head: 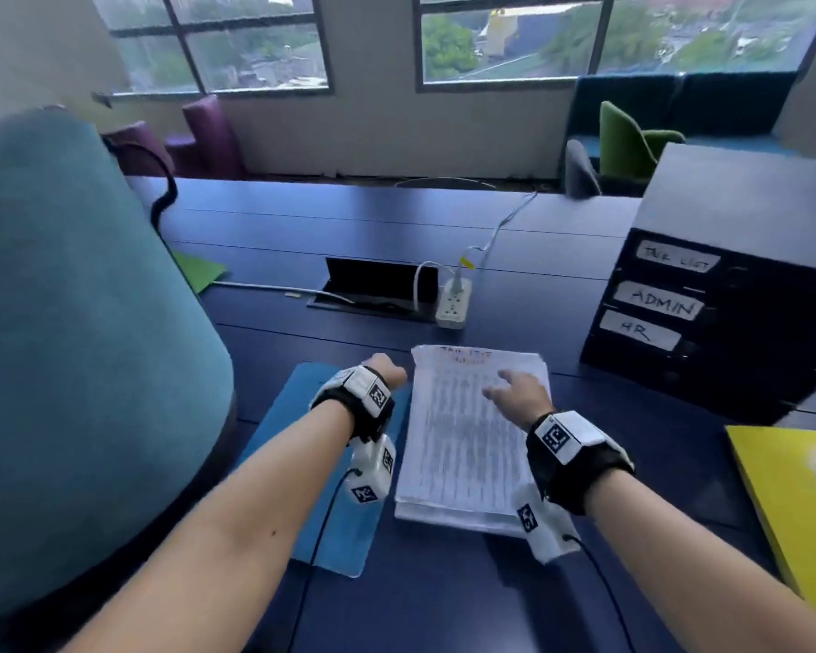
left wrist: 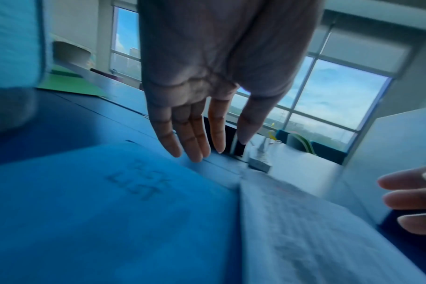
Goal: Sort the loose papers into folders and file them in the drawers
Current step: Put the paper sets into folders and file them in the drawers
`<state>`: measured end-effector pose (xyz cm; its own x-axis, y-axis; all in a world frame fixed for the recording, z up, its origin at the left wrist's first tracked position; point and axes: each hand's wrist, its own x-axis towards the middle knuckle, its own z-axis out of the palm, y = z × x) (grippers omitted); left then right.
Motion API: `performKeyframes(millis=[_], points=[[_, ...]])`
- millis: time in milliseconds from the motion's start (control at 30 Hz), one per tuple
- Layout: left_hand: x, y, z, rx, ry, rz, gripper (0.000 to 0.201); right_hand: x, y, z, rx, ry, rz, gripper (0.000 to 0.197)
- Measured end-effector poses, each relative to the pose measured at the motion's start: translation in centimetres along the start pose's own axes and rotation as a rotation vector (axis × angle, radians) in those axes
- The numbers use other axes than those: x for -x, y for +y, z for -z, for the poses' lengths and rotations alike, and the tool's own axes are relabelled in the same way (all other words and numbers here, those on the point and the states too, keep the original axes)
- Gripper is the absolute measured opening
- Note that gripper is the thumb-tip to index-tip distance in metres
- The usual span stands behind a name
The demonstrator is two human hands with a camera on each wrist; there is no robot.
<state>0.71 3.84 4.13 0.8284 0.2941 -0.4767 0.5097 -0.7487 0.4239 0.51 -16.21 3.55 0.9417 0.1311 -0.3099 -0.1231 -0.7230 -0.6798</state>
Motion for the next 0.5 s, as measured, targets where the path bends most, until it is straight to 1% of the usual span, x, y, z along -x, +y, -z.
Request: performKeyframes(millis=[67, 133, 233, 333, 400, 433, 467, 500], points=[[-0.7, -4.0, 1.6, -0.030, 0.029, 0.080, 0.035, 0.1, -2.4, -3.4, 0.015, -0.067, 0.017, 0.046], [-1.6, -7.4, 2.5, -0.064, 0.052, 0.125, 0.038, 0.0, -4.1, -6.6, 0.003, -0.126, 0.020, 0.043], [-2.9, -11.1, 2.9, -0.112, 0.051, 0.195, 0.040, -0.5, -5.9, -10.5, 0.020, -0.185, 0.016, 0.018], [-3.7, -13.5, 2.6, -0.197, 0.013, 0.288, 0.049, -1.0, -6.2, -13.6, 0.021, -0.213, -0.054, 0.018], [-4.0, -14.6, 2.2, -0.242, 0.015, 0.307, 0.052, -1.4, -5.7, -15.2, 0.000, -0.252, -0.125, 0.021], [-4.9, -15.7, 1.6, -0.256, 0.021, 0.293, 0.052, -1.5, -5.3, -15.8, -0.028, -0.261, -0.160, 0.022], [-5.2, -16.2, 1.2, -0.271, -0.013, 0.273, 0.050, -1.6, -5.0, -16.2, -0.051, -0.254, -0.179, 0.021], [-6.4, -17.0, 0.7, -0.309, -0.010, 0.242, 0.051, -1.9, -4.7, -16.6, -0.082, -0.238, -0.190, 0.021]])
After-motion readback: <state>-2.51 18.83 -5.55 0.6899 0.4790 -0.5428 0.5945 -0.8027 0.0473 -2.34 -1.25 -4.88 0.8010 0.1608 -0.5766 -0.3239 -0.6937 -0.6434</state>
